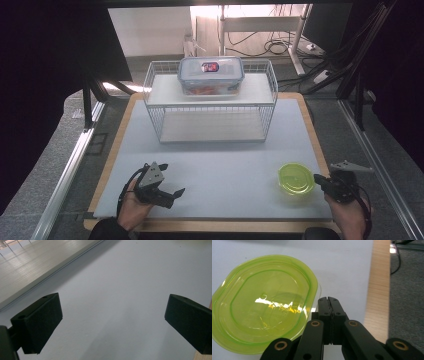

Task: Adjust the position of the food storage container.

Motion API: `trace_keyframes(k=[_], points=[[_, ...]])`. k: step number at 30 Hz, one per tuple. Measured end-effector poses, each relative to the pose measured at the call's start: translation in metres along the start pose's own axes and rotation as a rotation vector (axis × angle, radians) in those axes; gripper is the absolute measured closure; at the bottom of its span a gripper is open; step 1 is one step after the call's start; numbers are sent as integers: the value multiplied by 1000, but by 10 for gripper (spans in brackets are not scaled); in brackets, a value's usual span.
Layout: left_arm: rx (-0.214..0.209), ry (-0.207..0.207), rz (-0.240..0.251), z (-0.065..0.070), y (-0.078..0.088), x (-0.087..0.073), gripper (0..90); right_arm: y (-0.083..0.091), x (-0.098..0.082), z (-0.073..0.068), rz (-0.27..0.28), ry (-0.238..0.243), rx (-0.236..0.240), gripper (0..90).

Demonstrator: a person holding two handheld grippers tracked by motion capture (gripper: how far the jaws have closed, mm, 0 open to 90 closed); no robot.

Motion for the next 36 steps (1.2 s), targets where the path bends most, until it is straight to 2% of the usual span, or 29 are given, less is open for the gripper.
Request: trace_keyframes(k=[11,15,18,20,25,29,36], points=[[-3,-5,0,1,-1,1,14,-6,2,-24,-22,28,68,897],[-6,-11,-4,1,-2,1,14,-13,1,-37,-58,52,109,885],[-9,-12,-5,1,-2,1,14,-17,0,-46,-78,78,112,886],[-11,-13,-3,1,-2,1,15,-17,-1,-45,-84,80,109,888],[-12,-16,-5,1,-3,1,15,-18,-9,-39,-118,40,128,890],[-12,-21,-9,2,-3,2,17,-21,-14,-43,-143,34,160,897],[-17,-21,-14,2,-4,2,18,-30,-13,-49,-158,24,219,898]])
Point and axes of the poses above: each handheld gripper's, and its own axes: y roughly backward along the jaws, x roughly out of its top, z roughly to its right, the point moved 1 cm from there along -y, roughly forward along the jaws
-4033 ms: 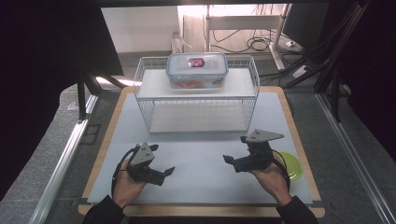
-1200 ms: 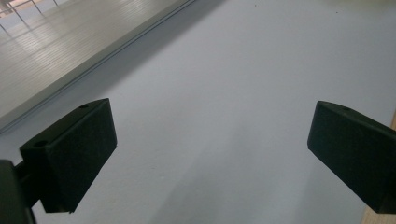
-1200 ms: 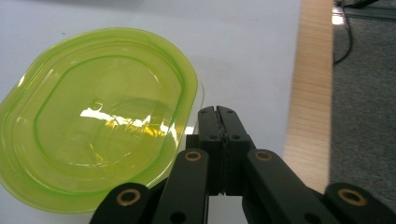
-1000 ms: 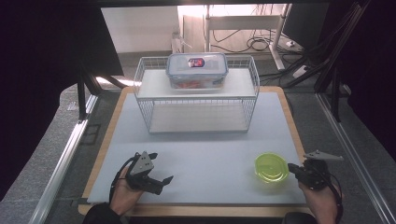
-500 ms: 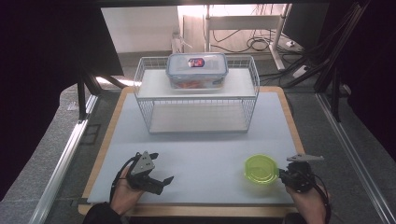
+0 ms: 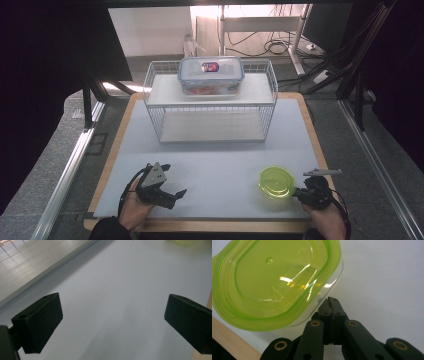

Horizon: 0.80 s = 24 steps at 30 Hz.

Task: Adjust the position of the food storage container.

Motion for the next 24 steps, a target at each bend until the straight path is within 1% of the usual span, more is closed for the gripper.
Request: trace_keyframes(k=[7,13,19,24], points=[[3,-3,-4,0,0,0,19,-13,9,-10,3,20,54,898],[5,1,-6,-1,0,0,20,-23,18,-18,2,15,127,898],[3,15,-16,-2,1,0,31,-35,27,-29,-2,39,151,899],[6,14,-18,-2,1,0,32,-48,34,-39,-8,58,169,900]])
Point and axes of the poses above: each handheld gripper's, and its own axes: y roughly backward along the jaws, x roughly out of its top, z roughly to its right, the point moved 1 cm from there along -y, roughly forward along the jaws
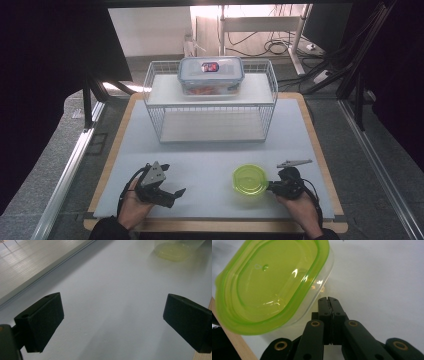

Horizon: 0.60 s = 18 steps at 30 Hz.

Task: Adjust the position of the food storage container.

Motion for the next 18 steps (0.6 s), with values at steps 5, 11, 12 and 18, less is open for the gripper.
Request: trace_keyframes(k=[5,11,12,18], points=[[-1,-2,-3,0,0,0,32,-10,10,-10,-3,19,28,900],[2,-5,-4,0,0,0,32,-25,21,-21,-23,51,53,900],[2,-5,-4,0,0,0,32,-27,23,-22,-24,55,54,900],[1,-5,-6,0,0,0,32,-41,33,-33,-40,76,83,900]])
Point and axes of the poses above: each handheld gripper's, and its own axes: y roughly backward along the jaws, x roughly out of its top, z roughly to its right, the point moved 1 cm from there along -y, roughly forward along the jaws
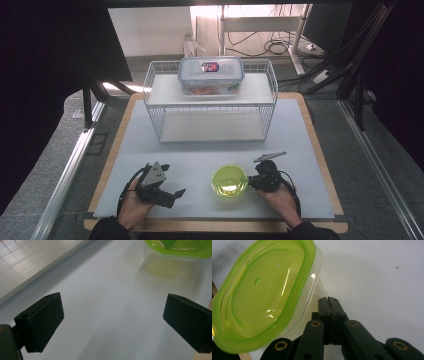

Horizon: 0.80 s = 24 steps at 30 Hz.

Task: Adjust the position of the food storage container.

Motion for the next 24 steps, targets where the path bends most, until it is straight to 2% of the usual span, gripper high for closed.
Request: trace_keyframes(k=[6,9,12,15,18,24], points=[[0,-2,-4,0,0,0,33,-10,8,-9,-6,35,13,900],[-1,-3,-4,0,0,0,33,-8,8,-8,1,50,-8,896],[1,-5,-6,0,0,0,33,-1,8,-4,25,76,-56,868],[3,-6,-9,0,1,-1,34,7,9,0,47,89,-96,818],[7,-4,-11,-1,1,-1,34,16,9,1,68,130,-141,752],[11,-6,-14,-1,2,-2,35,34,8,1,135,168,-200,567]])
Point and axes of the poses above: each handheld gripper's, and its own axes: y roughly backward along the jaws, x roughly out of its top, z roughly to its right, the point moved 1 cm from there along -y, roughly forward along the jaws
